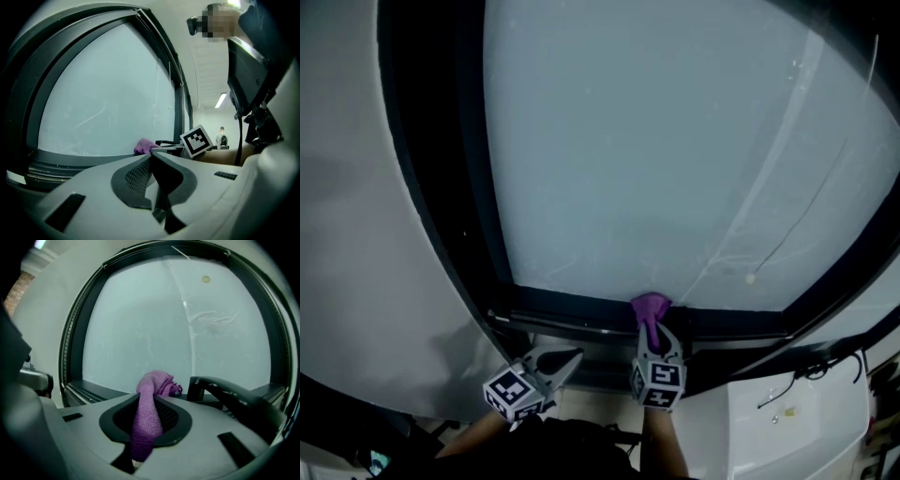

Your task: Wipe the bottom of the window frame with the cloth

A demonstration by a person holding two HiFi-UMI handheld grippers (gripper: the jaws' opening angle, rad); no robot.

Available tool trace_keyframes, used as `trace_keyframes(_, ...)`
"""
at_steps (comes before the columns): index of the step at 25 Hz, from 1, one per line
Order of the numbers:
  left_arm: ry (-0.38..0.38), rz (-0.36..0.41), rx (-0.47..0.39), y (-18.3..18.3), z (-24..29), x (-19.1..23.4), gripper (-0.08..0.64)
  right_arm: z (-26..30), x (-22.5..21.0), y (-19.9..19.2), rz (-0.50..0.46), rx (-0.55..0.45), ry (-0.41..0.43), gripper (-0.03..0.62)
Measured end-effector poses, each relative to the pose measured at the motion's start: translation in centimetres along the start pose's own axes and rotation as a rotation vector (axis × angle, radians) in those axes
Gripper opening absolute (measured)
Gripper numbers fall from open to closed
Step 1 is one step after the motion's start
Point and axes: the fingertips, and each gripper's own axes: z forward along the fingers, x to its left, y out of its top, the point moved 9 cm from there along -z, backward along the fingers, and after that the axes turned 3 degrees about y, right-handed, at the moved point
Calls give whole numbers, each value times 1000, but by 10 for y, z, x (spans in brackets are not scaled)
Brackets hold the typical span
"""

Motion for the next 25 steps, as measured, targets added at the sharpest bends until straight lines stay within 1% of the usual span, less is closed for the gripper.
trace_keyframes(5, -21, -2, 11, -3, 4, -10, 2, -6, -5, -6, 58, -36, -13, 66)
trace_keyframes(10, -22, 3, 16, -4, 6, -13, 2, -15, -15, -16, 232, -101, -42, 66)
trace_keyframes(13, -20, 2, 20, -3, 9, -16, 2, -21, -28, -22, 289, -116, -66, 66)
trace_keyframes(15, -24, 5, 24, -3, 12, -19, 3, -24, -36, -25, 312, -118, -64, 66)
trace_keyframes(17, -30, 12, 26, -4, 15, -22, 2, -25, -40, -26, 305, -113, -54, 66)
trace_keyframes(22, -27, 15, 27, -4, 25, -32, 3, -29, -47, -28, 248, -97, -26, 66)
trace_keyframes(25, -17, 23, 32, -3, 30, -36, 2, -31, -52, -26, 161, -62, -21, 66)
